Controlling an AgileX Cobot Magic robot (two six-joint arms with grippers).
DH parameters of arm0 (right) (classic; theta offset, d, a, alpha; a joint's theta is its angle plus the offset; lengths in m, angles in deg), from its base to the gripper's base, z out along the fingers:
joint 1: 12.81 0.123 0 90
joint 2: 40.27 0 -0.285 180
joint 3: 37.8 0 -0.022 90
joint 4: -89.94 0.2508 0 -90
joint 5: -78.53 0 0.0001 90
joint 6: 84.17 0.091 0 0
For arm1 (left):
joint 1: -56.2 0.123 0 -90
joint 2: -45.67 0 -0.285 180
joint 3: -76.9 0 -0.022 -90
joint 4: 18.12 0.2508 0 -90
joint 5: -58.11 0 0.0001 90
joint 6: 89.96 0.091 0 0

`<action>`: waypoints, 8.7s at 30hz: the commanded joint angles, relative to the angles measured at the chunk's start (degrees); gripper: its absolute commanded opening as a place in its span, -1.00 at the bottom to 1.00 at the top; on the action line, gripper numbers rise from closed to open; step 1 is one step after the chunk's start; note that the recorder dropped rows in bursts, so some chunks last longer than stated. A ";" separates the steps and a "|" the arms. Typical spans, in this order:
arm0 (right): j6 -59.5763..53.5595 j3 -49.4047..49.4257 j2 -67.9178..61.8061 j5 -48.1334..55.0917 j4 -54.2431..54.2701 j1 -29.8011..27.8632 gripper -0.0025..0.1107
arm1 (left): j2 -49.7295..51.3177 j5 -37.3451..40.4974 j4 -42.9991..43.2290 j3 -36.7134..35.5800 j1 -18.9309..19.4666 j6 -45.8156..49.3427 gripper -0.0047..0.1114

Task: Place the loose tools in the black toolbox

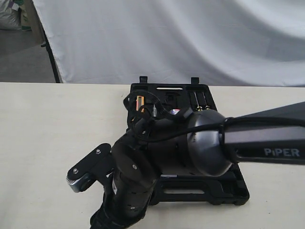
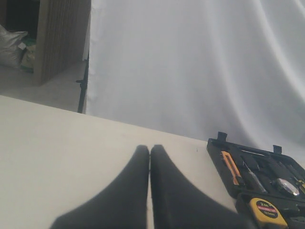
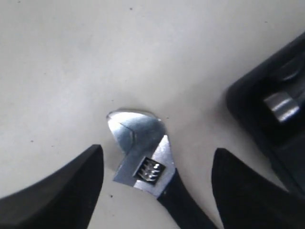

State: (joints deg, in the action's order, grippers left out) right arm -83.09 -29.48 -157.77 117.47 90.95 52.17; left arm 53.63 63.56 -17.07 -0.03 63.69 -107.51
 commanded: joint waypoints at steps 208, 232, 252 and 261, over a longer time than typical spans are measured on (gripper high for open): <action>1.63 -4.49 18.88 1.84 -7.44 -26.72 -0.96 | -0.18 -0.41 0.25 0.15 1.45 -0.27 -0.91; 1.04 2.04 35.94 -2.81 0.97 -26.72 -0.96 | -0.18 -0.41 0.25 0.15 1.45 -0.27 -0.91; 1.27 38.31 60.16 -20.73 7.49 -19.35 -0.96 | -0.18 -0.41 0.25 0.15 1.45 -0.27 -0.91; 2.78 54.84 75.26 -27.98 9.71 -18.12 -0.96 | -0.18 -0.41 0.25 0.15 1.45 -0.27 -0.91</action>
State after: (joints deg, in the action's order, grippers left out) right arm -80.99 21.66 -87.03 92.16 100.24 33.79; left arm 53.63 63.56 -17.07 -0.03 63.69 -107.51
